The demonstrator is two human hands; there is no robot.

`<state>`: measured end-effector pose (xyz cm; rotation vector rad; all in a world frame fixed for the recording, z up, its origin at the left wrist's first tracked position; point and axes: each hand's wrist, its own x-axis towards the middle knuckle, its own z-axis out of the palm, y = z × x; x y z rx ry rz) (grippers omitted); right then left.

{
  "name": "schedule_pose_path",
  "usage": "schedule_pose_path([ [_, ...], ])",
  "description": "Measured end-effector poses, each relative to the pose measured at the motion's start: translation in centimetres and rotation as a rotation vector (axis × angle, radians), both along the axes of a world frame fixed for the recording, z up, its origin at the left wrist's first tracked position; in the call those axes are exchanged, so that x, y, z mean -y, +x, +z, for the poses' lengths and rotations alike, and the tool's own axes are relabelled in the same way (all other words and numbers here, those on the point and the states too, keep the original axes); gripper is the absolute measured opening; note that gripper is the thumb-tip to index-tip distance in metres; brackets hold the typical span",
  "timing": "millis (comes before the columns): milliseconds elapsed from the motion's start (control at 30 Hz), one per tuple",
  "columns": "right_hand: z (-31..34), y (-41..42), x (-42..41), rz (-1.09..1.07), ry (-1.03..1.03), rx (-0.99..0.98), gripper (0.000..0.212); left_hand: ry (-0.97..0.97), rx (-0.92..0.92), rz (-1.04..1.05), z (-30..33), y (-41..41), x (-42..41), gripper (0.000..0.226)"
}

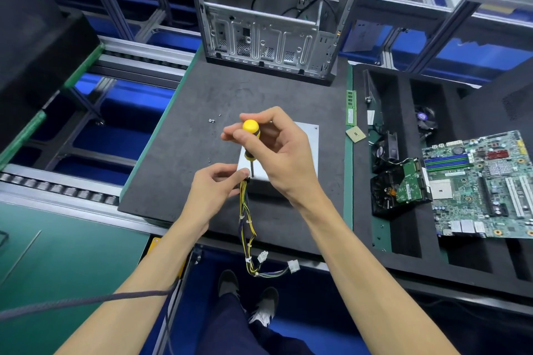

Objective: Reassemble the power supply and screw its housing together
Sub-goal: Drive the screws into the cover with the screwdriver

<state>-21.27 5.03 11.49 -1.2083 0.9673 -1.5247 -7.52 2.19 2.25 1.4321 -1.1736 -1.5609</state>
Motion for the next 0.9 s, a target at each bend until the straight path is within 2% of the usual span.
schedule_pose_path([
  [200, 0.1, -0.4, 0.4, -0.081, -0.023, -0.087, 0.038, 0.003, 0.022, -0.011, -0.2, 0.1, 0.1, 0.025],
  [367, -0.5, -1.2, 1.0, -0.17, -0.001, -0.02, 0.046, 0.021, 0.009, -0.018, -0.2, 0.2, 0.2, 0.023],
  [433, -0.9, -1.0, 1.1, -0.143, 0.045, 0.031, 0.039, 0.031, 0.007, -0.019, -0.2, 0.2, 0.3, 0.023],
  [533, -1.1, -0.7, 1.2, -0.015, 0.064, 0.068, 0.009, 0.04, 0.023, -0.023, -0.1, 0.3, 0.4, 0.023],
  [567, -1.0, -0.7, 1.2, 0.021, 0.061, 0.033, 0.013, 0.043, 0.026, -0.026, -0.1, 0.3, 0.4, 0.023],
  [633, -0.7, -1.0, 1.3, 0.102, 0.076, -0.034, 0.036, 0.043, 0.029, -0.037, -0.1, 0.4, 0.6, 0.023],
  [700, -0.7, -1.3, 1.3, 0.155, 0.092, -0.057, 0.045, 0.045, 0.029, -0.044, -0.1, 0.5, 0.6, 0.023],
  [900, -0.1, -0.8, 1.5, 0.165, 0.003, -0.069, 0.025, 0.048, 0.029, -0.055, 0.0, 0.5, 0.8, 0.024],
])
